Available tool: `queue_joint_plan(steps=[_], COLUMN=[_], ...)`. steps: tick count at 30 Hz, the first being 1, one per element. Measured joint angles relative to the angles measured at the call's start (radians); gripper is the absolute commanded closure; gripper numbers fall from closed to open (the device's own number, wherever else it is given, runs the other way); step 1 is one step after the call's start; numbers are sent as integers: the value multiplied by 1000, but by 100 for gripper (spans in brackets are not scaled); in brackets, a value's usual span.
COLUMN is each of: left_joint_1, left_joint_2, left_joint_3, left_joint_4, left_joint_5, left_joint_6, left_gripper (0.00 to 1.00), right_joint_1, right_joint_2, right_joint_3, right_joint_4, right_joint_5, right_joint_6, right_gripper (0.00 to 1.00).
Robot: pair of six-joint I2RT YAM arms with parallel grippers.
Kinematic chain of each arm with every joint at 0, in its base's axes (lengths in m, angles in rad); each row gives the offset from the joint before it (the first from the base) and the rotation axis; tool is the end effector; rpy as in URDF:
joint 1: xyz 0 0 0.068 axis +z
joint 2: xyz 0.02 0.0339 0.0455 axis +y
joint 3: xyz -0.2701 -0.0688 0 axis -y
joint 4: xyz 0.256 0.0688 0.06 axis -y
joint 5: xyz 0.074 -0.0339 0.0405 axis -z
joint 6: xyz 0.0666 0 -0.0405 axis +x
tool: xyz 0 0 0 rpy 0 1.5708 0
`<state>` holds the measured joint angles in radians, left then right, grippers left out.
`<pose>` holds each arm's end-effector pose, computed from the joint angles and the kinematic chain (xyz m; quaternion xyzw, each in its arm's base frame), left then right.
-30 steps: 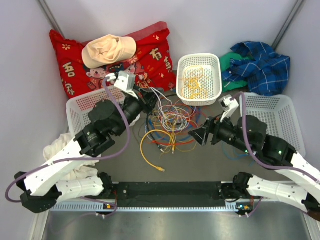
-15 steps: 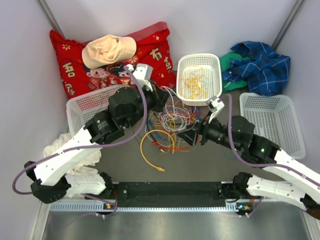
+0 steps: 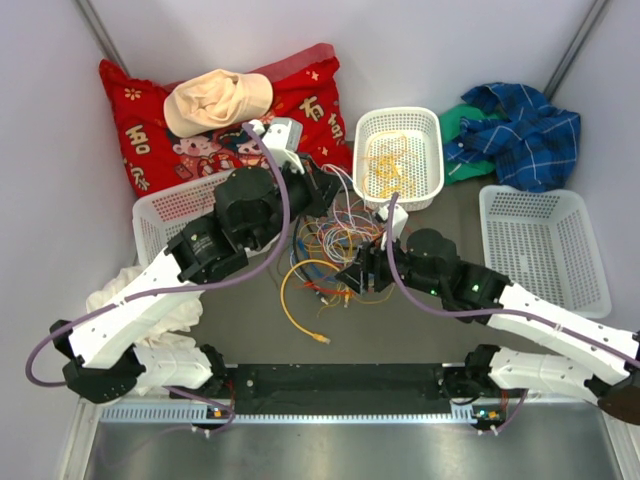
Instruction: Untangle the cables
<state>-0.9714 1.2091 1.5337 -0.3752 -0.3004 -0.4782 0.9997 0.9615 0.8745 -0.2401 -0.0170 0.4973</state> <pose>0.1773 -0.2245 0.4977 0.0750 0.7201 -0.3705 0.5819 0.1389 0.2183 0.3274 -0.2068 0.7860 0.4015 0.4221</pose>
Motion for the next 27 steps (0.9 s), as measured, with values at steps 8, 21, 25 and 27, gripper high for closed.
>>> queue_joint_plan(steps=[8, 21, 25, 27], left_joint_1=[0, 112, 181, 197], left_joint_2=[-2, -103, -103, -103], left_joint_3=[-2, -270, -435, -504], left_joint_4=[-1, -31, -41, -45], left_joint_5=[-5, -141, -107, -96], left_joint_6=[-1, -28, -92, -121], left_gripper=[100, 100, 100, 100], right_joint_1=[0, 0, 0, 0], right_joint_2=[30, -44, 10, 37], right_joint_3=[-37, 571, 907, 1024], right_joint_4=[114, -328, -438, -474], right_joint_5=[23, 216, 295, 332], right_joint_6=[3, -102, -179, -212], right_gripper=[100, 100, 100, 100])
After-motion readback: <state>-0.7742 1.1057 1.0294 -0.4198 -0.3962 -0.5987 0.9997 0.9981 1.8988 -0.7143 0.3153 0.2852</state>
